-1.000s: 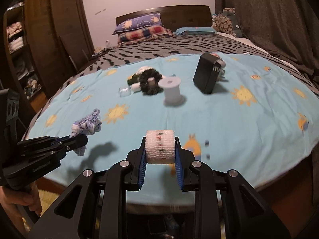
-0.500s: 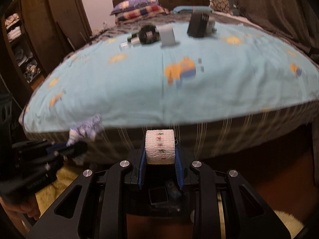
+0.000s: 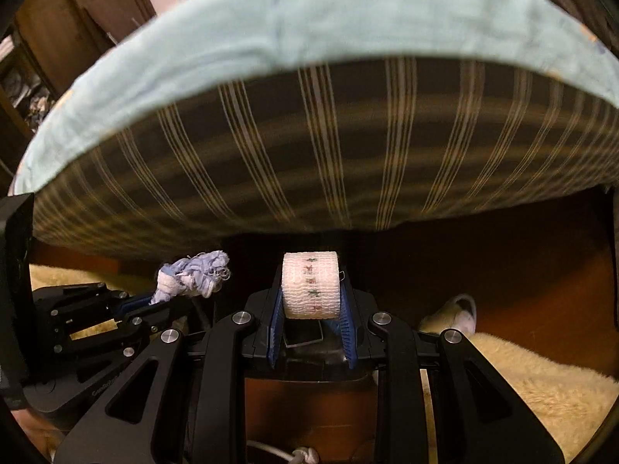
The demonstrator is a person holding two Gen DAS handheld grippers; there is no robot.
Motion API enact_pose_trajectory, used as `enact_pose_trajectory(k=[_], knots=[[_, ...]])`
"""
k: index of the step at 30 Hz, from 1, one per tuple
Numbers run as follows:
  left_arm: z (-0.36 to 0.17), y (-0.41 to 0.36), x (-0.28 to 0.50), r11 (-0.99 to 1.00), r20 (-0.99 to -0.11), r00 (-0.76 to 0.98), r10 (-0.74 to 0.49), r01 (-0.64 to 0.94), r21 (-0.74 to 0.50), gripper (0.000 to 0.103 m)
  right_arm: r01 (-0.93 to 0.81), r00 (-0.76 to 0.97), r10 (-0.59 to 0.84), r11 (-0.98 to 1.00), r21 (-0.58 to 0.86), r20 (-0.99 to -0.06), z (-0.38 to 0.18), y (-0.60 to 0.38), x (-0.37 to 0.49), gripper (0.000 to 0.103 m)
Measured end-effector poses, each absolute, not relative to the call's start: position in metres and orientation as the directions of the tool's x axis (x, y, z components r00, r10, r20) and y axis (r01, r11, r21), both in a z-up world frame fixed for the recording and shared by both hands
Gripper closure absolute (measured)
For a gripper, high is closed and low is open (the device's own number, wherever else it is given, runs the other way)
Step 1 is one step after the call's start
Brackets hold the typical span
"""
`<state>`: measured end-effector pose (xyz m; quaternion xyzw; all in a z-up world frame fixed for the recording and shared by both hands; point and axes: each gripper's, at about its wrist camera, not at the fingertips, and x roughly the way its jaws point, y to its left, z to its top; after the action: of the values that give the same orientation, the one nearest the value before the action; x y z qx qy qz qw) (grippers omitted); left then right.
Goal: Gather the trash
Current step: 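Lower both held items under the bed edge and open both tools over the bin, then grasp the clear plastic box with the left tool while the right grasps the white spool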
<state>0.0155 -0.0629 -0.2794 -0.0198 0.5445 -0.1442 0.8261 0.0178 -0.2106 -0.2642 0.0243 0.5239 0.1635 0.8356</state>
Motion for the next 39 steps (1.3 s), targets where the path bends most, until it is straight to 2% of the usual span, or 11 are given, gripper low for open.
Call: enact_pose_trajectory(k=[4, 12, 13, 15, 18, 19, 21, 23, 26, 30, 39], knots=[[-0.295, -0.062, 0.019, 0.953, -0.905, 0.326, -0.274, 0.22, -0.209, 0.095, -0.242, 0.363, 0.298, 0.945, 0.219, -0.883, -0.281, -0.206, 0.019, 0.077], [-0.313, -0.061, 0.021, 0.952, -0.915, 0.292, -0.28, 0.208, -0.225, 0.087, -0.217, 0.338, 0.306, 0.946, 0.242, -0.89, -0.294, -0.204, 0.026, 0.074], [-0.313, -0.059, 0.02, 0.953, -0.915, 0.294, -0.276, 0.204, -0.222, 0.082, -0.212, 0.34, 0.306, 0.946, 0.244, -0.889, -0.293, -0.206, 0.026, 0.07], [-0.31, -0.06, 0.02, 0.955, -0.913, 0.302, -0.274, 0.197, -0.221, 0.073, -0.207, 0.349, 0.308, 0.946, 0.248, -0.885, -0.287, -0.206, 0.034, 0.053], [-0.3, -0.058, 0.021, 0.961, -0.91, 0.326, -0.256, 0.189, -0.202, 0.064, -0.201, 0.366, 0.305, 0.948, 0.245, -0.879, -0.279, -0.212, 0.038, 0.05], [-0.295, -0.056, 0.02, 0.962, -0.908, 0.336, -0.251, 0.189, -0.196, 0.059, -0.197, 0.375, 0.3, 0.95, 0.241, -0.877, -0.274, -0.214, 0.039, 0.048], [-0.281, -0.053, 0.019, 0.964, -0.9, 0.36, -0.245, 0.188, -0.187, 0.046, -0.19, 0.412, 0.282, 0.957, 0.22, -0.867, -0.26, -0.219, 0.042, 0.035], [-0.259, -0.05, 0.017, 0.967, -0.882, 0.406, -0.237, 0.187, -0.174, 0.029, -0.187, 0.462, 0.263, 0.962, 0.198, -0.847, -0.24, -0.225, 0.043, 0.026], [-0.222, -0.043, 0.019, 0.971, -0.843, 0.488, -0.228, 0.18, -0.158, 0.014, -0.174, 0.557, 0.237, 0.97, 0.168, -0.796, -0.201, -0.235, 0.046, 0.009], [-0.181, -0.035, 0.023, 0.973, -0.798, 0.56, -0.223, 0.177, -0.148, 0.008, -0.203, 0.642, 0.26, 0.965, 0.167, -0.721, -0.152, -0.24, 0.052, 0.005], [-0.12, -0.014, 0.067, 0.984, -0.734, 0.656, -0.175, 0.151, -0.099, 0.008, -0.259, 0.708, 0.287, 0.956, 0.14, -0.645, -0.099, -0.223, 0.092, 0.005]])
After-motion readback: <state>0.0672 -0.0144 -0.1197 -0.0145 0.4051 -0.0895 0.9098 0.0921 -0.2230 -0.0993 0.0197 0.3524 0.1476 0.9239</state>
